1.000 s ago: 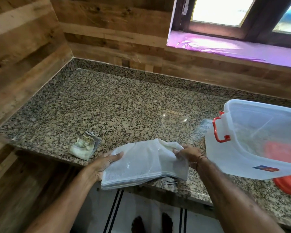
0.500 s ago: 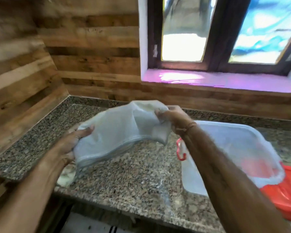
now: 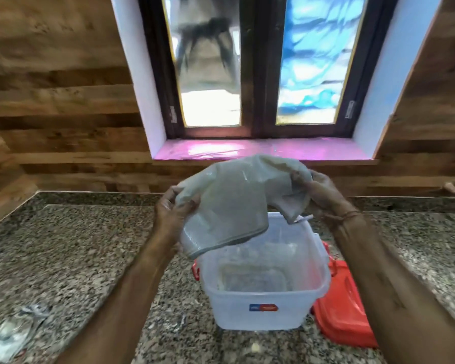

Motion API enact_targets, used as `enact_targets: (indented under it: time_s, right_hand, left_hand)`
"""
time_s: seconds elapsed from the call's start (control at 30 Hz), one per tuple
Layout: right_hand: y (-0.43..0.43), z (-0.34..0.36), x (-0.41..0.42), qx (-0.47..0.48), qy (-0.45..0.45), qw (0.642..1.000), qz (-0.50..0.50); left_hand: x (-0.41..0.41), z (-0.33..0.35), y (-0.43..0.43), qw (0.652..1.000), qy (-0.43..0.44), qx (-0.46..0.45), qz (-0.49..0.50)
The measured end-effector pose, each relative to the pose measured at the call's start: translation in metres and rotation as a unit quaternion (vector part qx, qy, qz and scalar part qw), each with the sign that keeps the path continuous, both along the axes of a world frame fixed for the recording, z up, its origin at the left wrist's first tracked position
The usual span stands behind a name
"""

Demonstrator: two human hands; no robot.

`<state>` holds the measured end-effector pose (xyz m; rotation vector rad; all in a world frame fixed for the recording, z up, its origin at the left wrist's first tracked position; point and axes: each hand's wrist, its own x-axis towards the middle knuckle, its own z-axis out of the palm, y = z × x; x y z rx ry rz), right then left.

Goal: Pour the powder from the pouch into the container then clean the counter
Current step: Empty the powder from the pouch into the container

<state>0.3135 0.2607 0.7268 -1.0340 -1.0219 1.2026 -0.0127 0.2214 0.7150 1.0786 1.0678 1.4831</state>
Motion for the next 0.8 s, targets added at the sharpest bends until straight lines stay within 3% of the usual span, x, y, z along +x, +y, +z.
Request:
enact_targets:
  time_s: [0.17, 0.37, 0.47, 0.63, 0.7, 0.8]
  right_hand:
    - [-0.025, -0.059, 0.016, -0.022, 0.064, 0.998, -0.012]
    - [-0.032, -0.086, 0.025, -0.047, 0.082, 0.995, 0.013]
    - [-0.028, -0.079, 0.023, -0.084, 0.096, 0.992, -0.001]
    - [-0.021, -0.086, 0.021, -0.087, 0.059, 0.993, -0.058]
    - [-0.023, -0.089, 0.021, -0.072, 0.074, 0.994, -0.036]
    - [-0.029, -0.089, 0.019, -0.044, 0.096, 0.994, -0.022]
  left_hand:
    - [0.032, -0.067, -0.016, 0.995, 0.09, 0.025, 0.028]
    - [0.03, -0.085, -0.032, 0.967, 0.254, 0.029, -0.007]
    - [0.015, -0.09, -0.032, 0.973, 0.228, 0.002, -0.029]
    - [0.011, -0.077, -0.032, 0.986, 0.142, -0.072, 0.041]
    - [0.008, -0.067, -0.017, 0.982, 0.104, -0.147, 0.051]
    - [0.0, -0.054, 0.008, 0.956, 0.112, -0.271, -0.004]
